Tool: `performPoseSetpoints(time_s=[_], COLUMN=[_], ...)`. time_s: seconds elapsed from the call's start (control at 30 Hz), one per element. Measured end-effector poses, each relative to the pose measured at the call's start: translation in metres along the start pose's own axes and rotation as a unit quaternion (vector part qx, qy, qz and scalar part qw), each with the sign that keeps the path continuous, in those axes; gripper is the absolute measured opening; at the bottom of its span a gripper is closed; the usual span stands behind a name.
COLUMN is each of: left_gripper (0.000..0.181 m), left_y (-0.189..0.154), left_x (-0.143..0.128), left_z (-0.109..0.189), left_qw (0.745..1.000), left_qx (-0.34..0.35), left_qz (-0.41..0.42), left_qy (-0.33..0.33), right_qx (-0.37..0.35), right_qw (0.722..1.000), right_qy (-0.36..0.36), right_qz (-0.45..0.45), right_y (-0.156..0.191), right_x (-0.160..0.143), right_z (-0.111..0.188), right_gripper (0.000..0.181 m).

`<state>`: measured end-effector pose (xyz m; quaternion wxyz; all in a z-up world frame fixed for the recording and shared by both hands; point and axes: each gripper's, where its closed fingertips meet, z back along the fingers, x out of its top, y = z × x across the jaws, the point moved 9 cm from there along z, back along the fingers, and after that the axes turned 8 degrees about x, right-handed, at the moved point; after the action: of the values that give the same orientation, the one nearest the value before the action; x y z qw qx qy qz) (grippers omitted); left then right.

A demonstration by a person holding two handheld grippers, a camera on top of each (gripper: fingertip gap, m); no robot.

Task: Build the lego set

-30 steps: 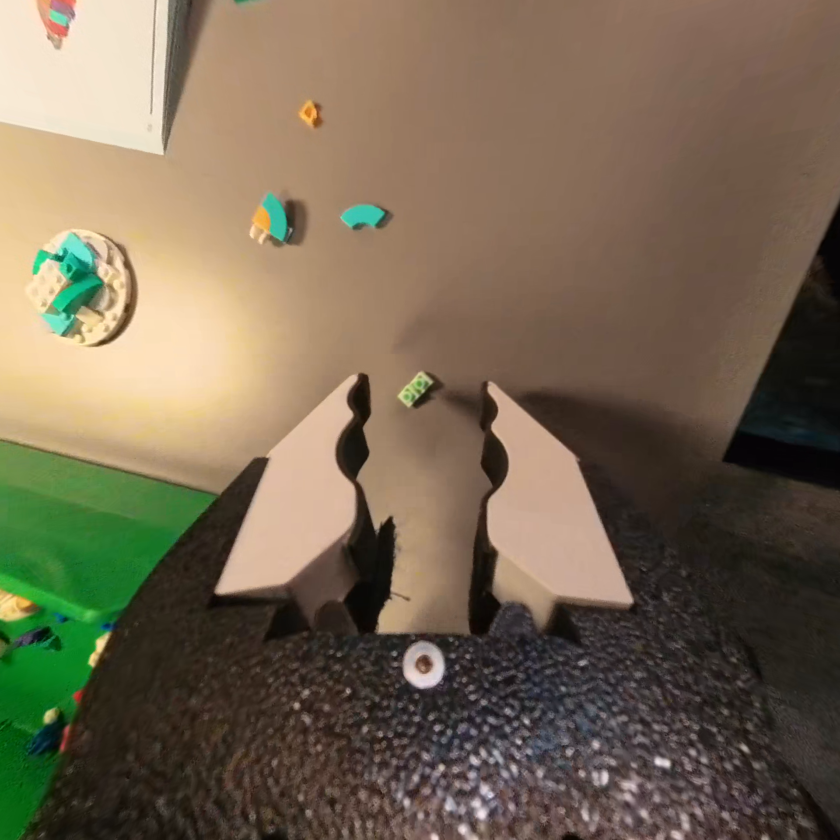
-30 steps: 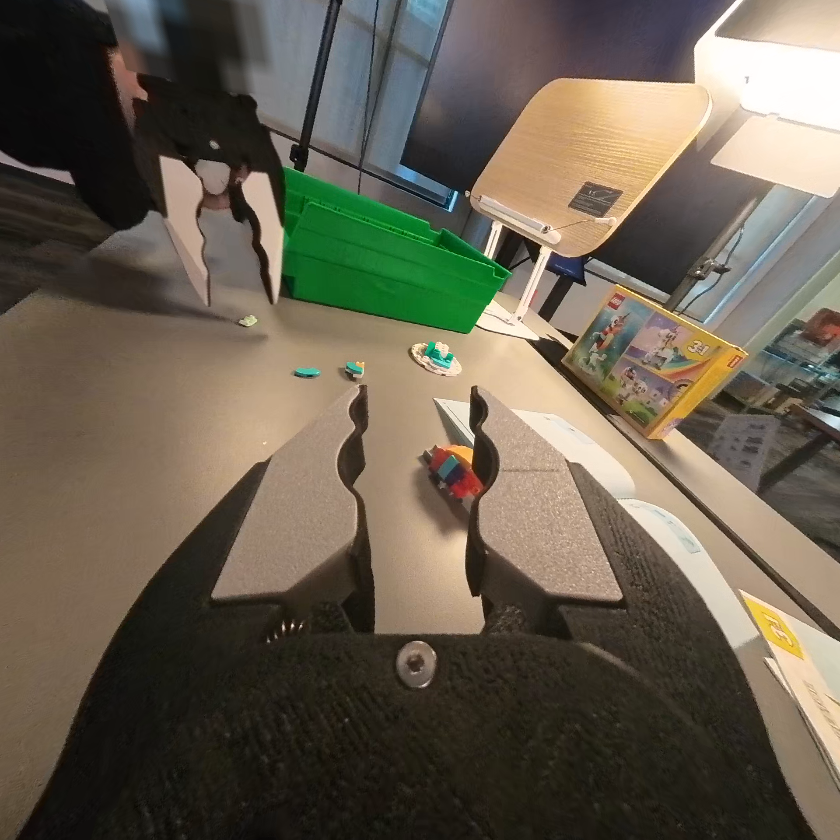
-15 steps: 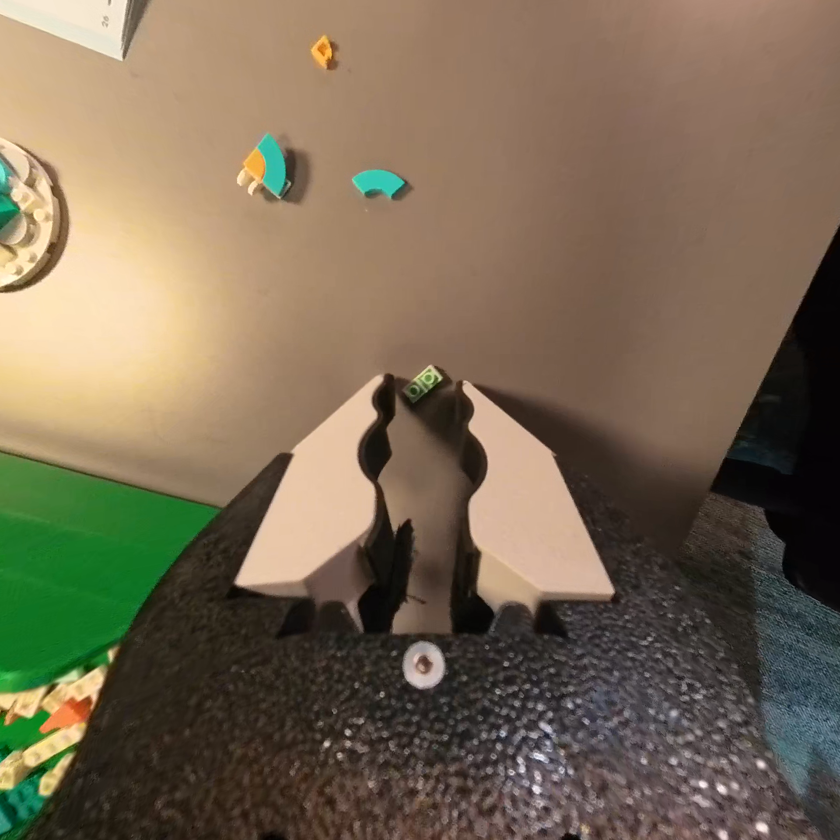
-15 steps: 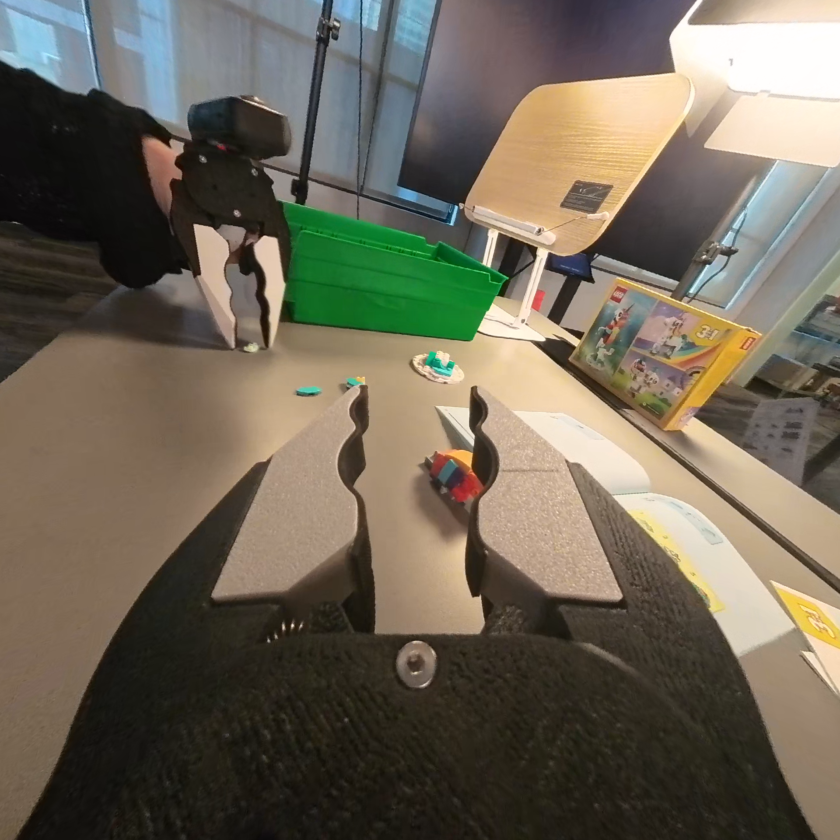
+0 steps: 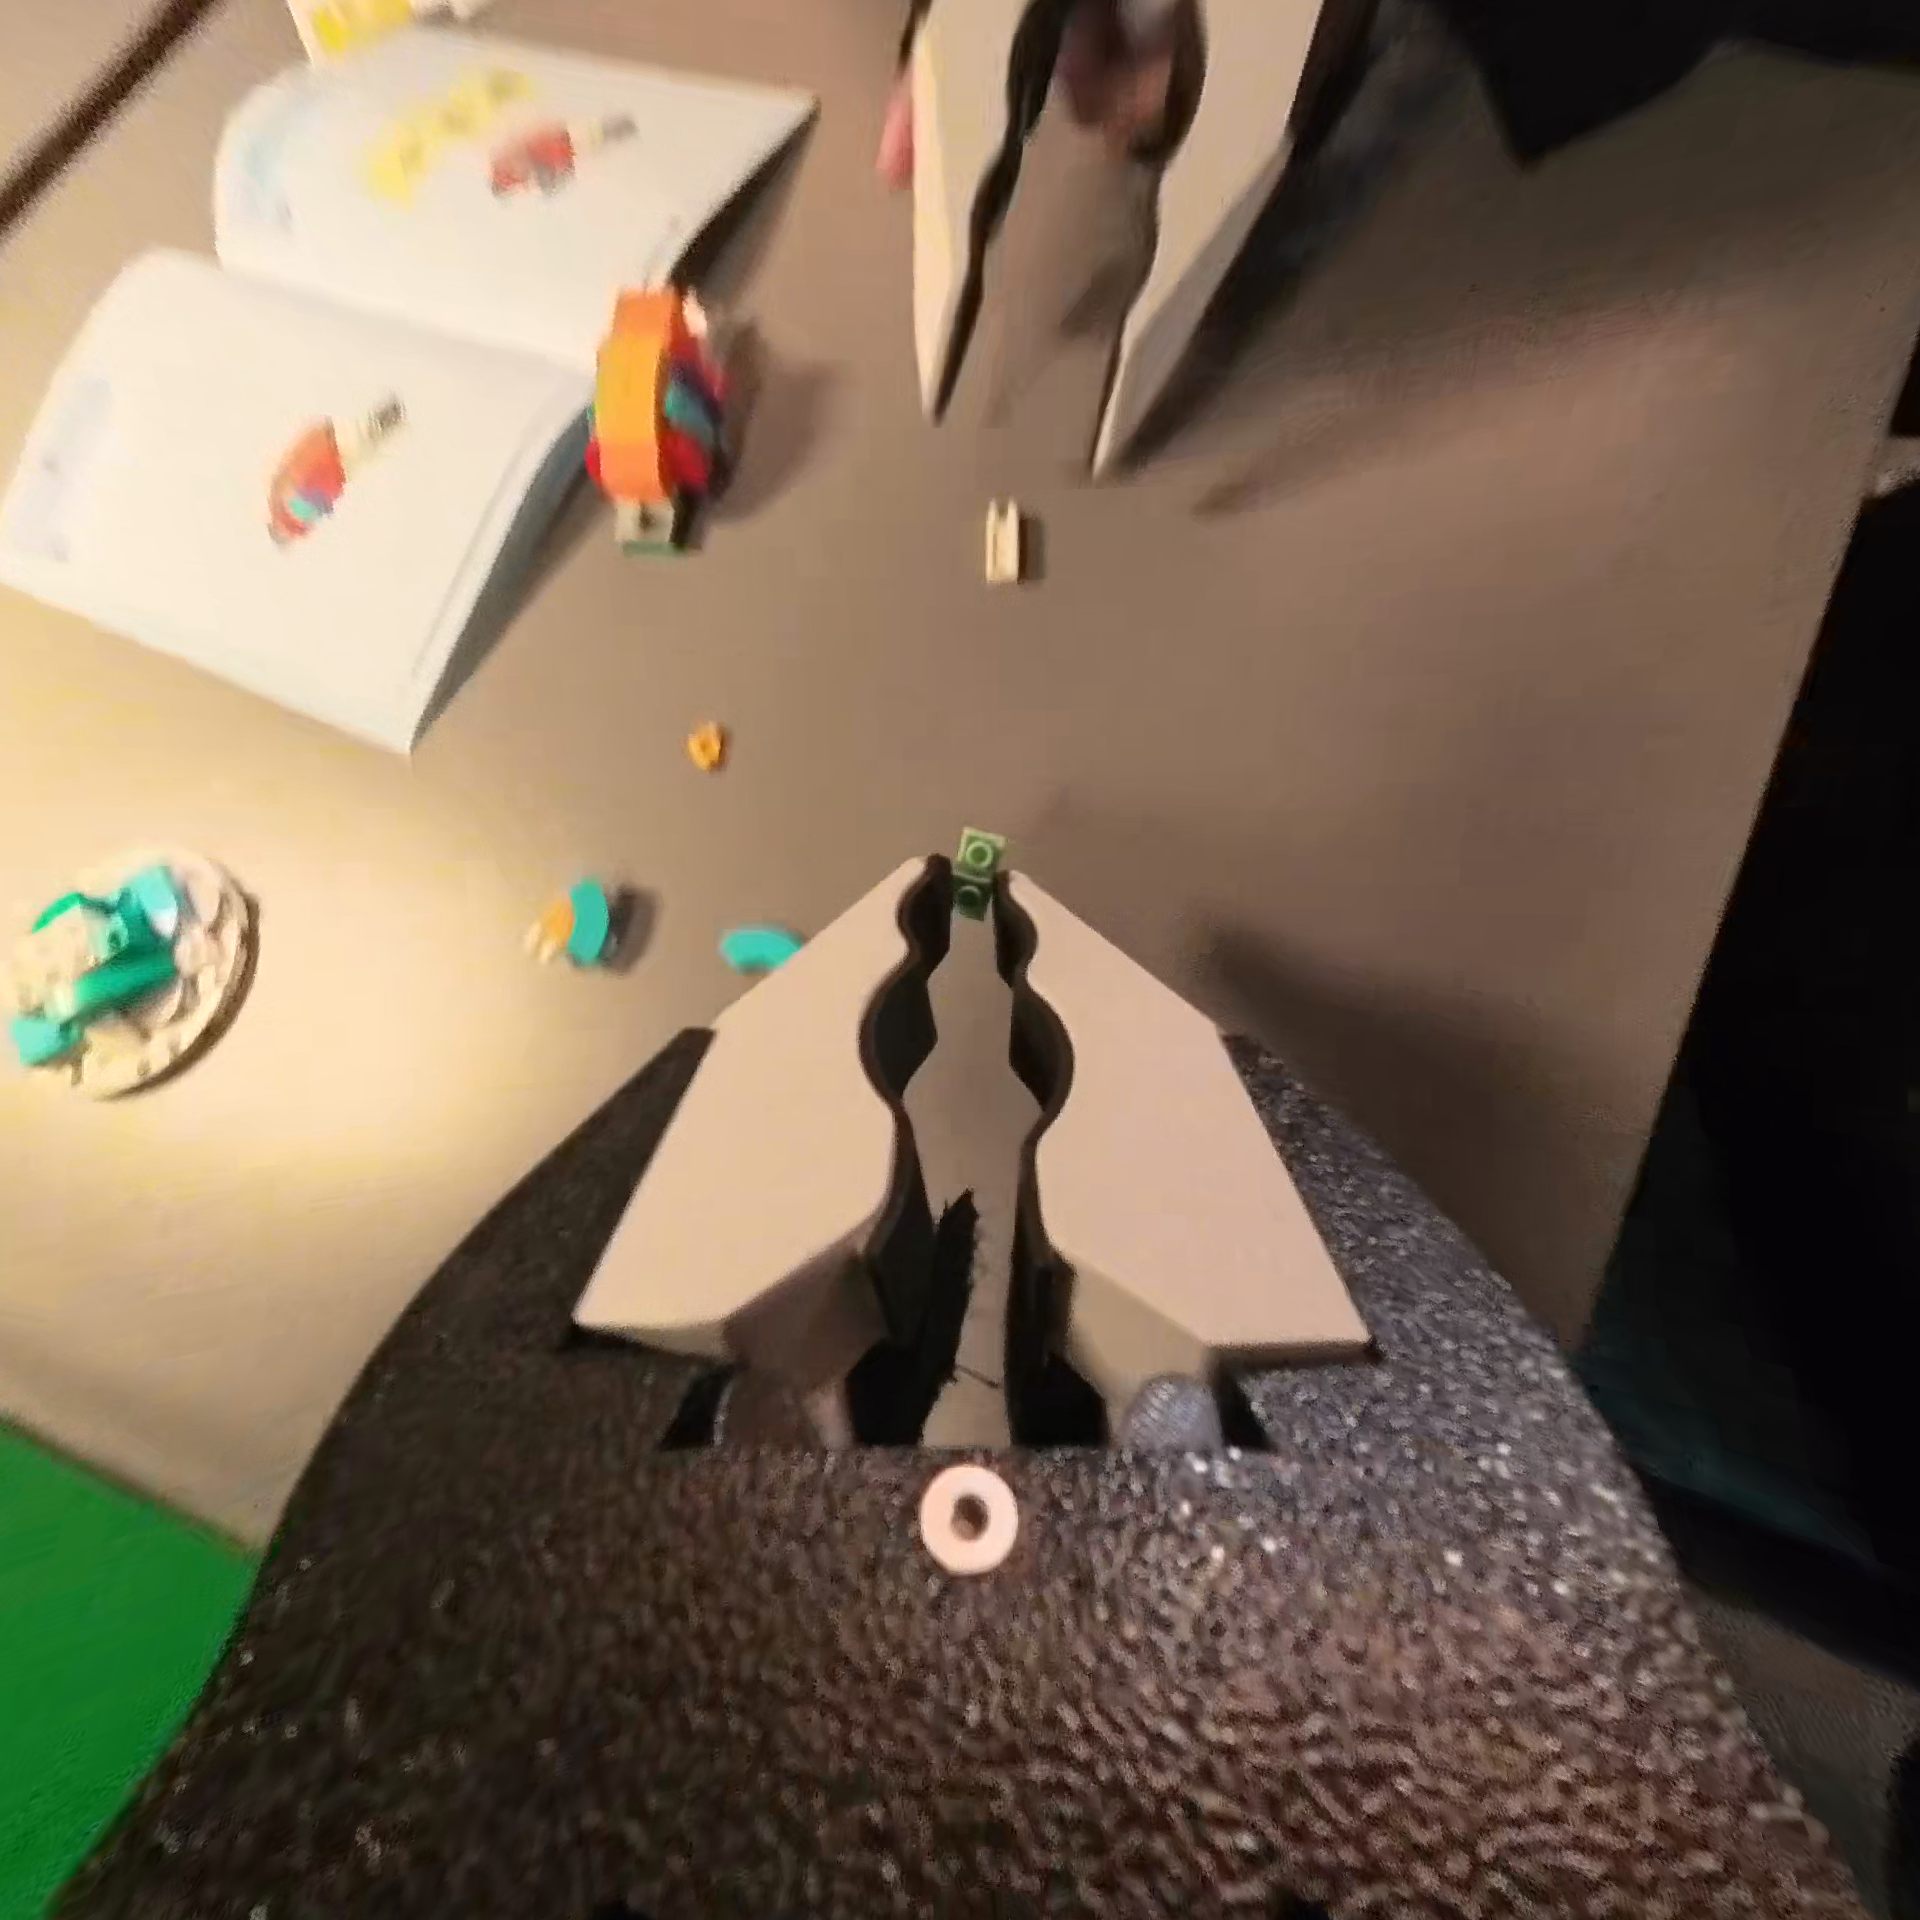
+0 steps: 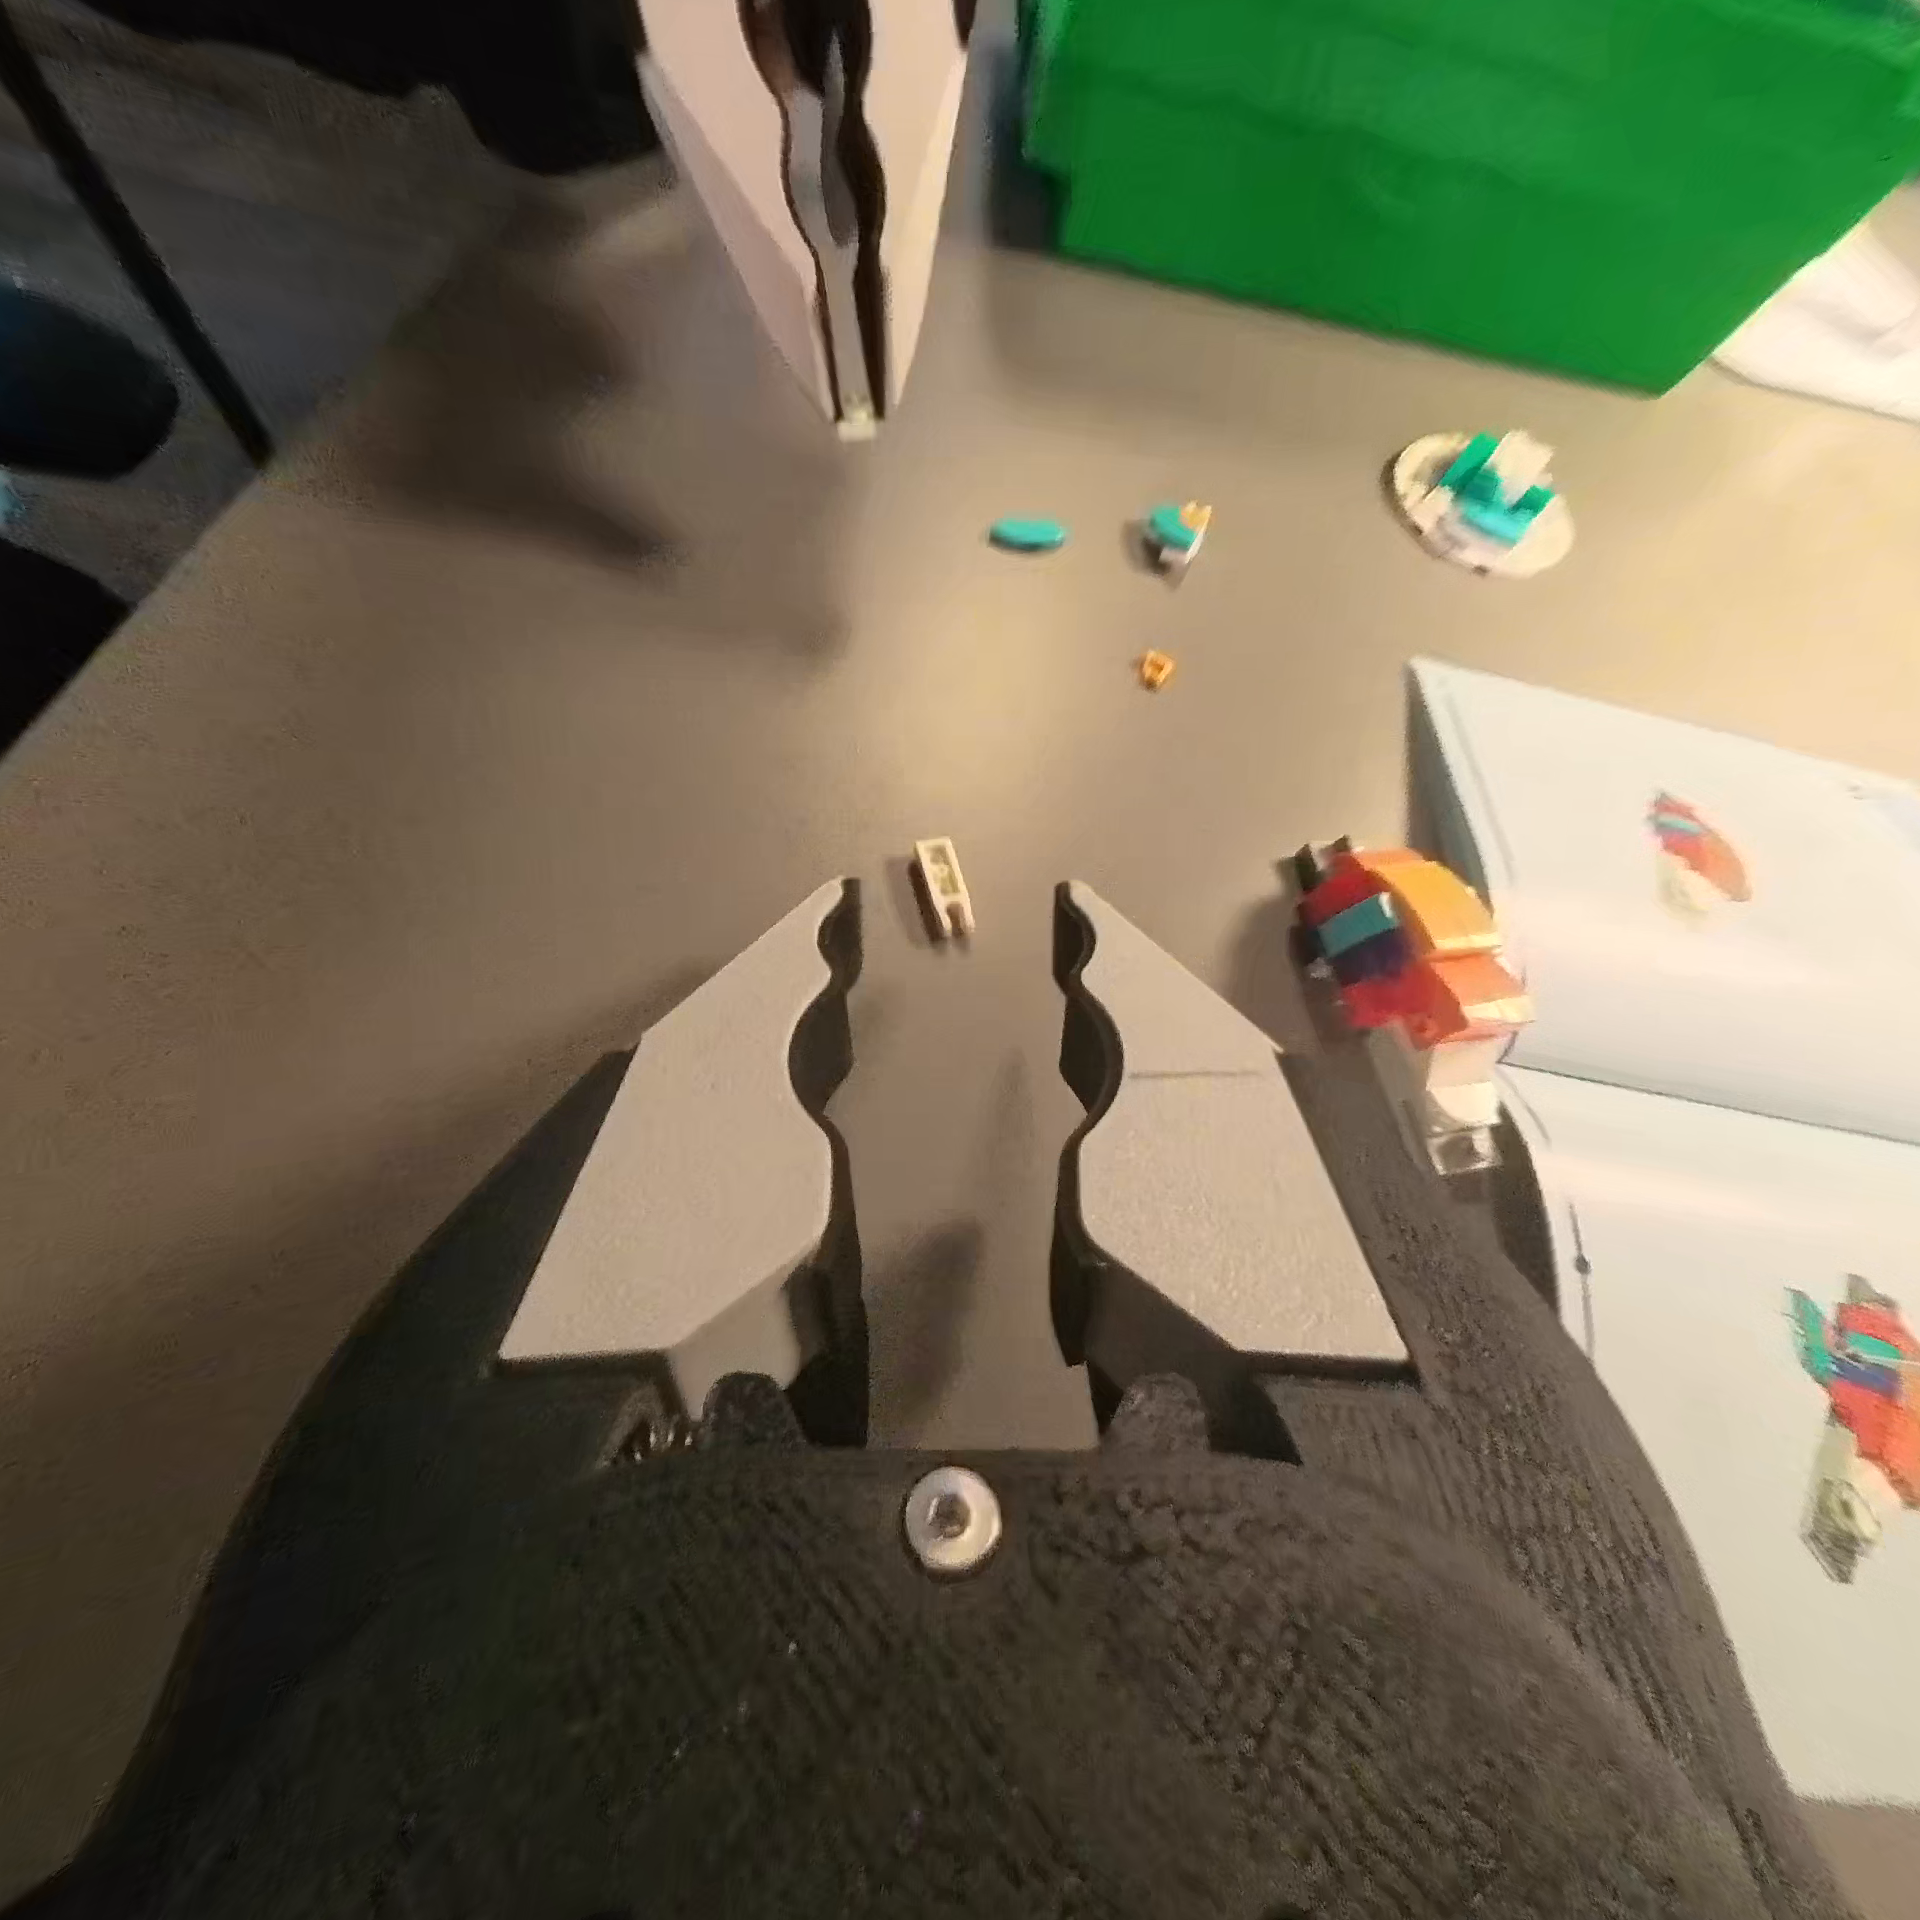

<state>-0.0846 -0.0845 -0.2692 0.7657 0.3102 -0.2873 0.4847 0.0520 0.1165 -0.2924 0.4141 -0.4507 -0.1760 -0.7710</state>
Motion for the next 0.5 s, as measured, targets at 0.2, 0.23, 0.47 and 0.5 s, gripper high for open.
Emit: performPoseSetpoints(time_s=[0.2,0.23,0.47,0.5], left_gripper=[0.006,0.006,0.006,0.006], left_y=[-0.011,-0.013,-0.021,-0.02], left_x=[0.034,0.037,0.047,0.047], left_z=[-0.04,-0.046,-0.074,-0.076], left_qw=[0.999,0.999,0.996,0.996], left_qx=[0.008,0.005,-0.009,-0.012], left_qz=[0.007,0.003,-0.052,-0.049], left_qy=[-0.044,-0.05,-0.074,-0.071], right_qx=[0.029,0.025,0.041,0.042], right_qw=[0.999,1.0,0.998,0.998], right_qy=[0.03,0.015,-0.051,-0.053], right_qz=[-0.02,-0.01,-0.008,-0.011], right_y=[-0.009,-0.008,0.004,0.003], right_x=[-0.003,-0.001,0.01,0.01], right_z=[-0.007,-0.005,-0.001,-0.001], right_gripper=[0.036,0.033,0.016,0.016])
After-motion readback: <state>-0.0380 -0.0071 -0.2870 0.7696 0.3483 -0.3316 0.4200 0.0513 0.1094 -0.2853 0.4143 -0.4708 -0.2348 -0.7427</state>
